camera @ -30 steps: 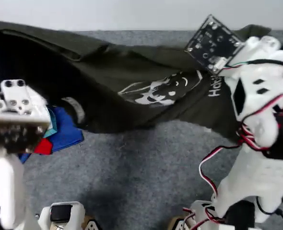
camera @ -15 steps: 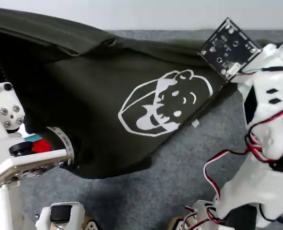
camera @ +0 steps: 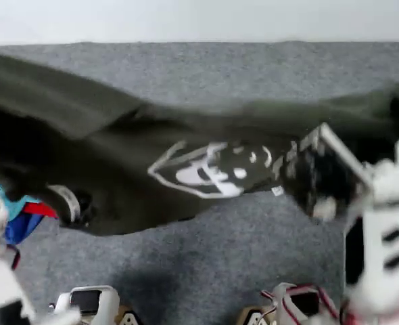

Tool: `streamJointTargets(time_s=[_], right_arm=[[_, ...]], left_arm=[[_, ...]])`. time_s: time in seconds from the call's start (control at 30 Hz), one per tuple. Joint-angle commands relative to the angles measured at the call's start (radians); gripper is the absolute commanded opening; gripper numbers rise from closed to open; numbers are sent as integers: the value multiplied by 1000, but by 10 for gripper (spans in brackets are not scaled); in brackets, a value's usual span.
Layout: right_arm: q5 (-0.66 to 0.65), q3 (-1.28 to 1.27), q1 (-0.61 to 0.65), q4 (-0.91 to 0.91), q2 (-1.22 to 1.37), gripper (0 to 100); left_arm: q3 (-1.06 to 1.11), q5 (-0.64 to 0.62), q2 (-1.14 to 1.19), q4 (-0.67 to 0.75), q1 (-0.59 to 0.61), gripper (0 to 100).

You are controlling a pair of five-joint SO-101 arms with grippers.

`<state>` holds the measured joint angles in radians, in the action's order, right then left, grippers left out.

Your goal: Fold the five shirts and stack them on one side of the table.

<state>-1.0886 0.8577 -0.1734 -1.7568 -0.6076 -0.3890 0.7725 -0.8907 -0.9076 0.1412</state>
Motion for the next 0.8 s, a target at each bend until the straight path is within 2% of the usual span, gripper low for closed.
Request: streamJointTargets(time_s=[0.0, 0.2, 0.37, 0.5, 0.6, 0.77], right_arm=[[-21, -72, -70, -38, -70, 9], [-81, -285, -120, -38, -177, 9], [-117, -568, -113, -28, -186, 10], [-117, -819, -39, 2, -147, 10], [-110, -984, 15, 101, -105, 10], [-109, -1180, 33, 421, -2, 10]], left_arm=[[-79, 0, 14, -38, 3, 14], [12, 3, 15, -44, 3, 14], [262, 60, 35, -43, -12, 14], [443, 106, 110, -40, -40, 14], [544, 98, 210, 38, -55, 14], [601, 77, 428, 233, -48, 14]])
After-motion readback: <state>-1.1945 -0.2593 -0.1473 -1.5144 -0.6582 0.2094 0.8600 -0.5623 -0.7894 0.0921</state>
